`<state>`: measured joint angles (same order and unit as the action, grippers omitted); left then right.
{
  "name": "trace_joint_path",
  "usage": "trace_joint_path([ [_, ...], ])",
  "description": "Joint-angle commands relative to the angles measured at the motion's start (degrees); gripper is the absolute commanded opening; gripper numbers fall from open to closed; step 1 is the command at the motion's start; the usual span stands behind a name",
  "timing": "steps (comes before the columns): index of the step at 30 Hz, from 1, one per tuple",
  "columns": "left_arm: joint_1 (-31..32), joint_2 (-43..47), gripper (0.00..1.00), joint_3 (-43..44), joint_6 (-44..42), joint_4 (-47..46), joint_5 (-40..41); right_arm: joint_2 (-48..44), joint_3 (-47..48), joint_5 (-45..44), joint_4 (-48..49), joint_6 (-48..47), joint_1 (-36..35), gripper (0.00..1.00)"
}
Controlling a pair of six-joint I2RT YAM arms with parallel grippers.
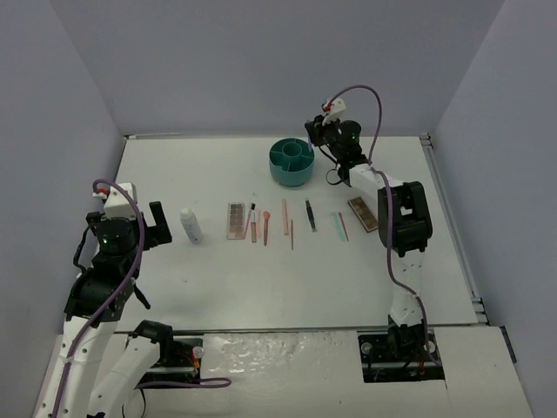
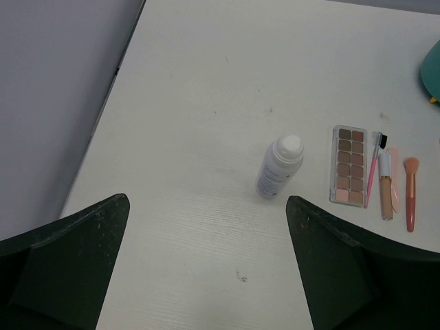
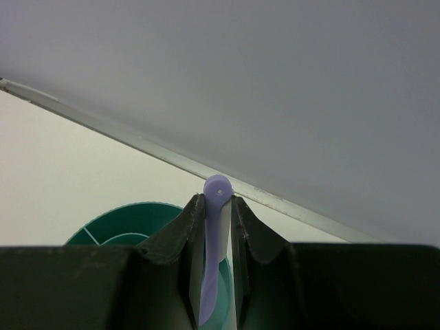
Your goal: Organize the makeup
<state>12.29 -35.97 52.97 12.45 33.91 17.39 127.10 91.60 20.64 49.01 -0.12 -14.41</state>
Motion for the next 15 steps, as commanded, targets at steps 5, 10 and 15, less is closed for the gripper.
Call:
trace_joint_path([
  [5, -0.5, -0.9, 0.97, 1.8, -0.2, -3.7, -0.4, 0.2, 3.3, 1.2, 6.6, -1.2, -0.8, 0.09],
  [10, -0.5, -0.9, 0.97, 1.7, -0.2, -3.8, -0.5, 0.6, 2.9, 1.7, 6.0, -1.2, -1.0, 0.19],
  [15, -0.5, -0.6, 0.97, 1.7, -0.2, -3.8, -0.5, -0.3, 1.7, 1.6, 5.2, -1.3, -1.2, 0.38],
])
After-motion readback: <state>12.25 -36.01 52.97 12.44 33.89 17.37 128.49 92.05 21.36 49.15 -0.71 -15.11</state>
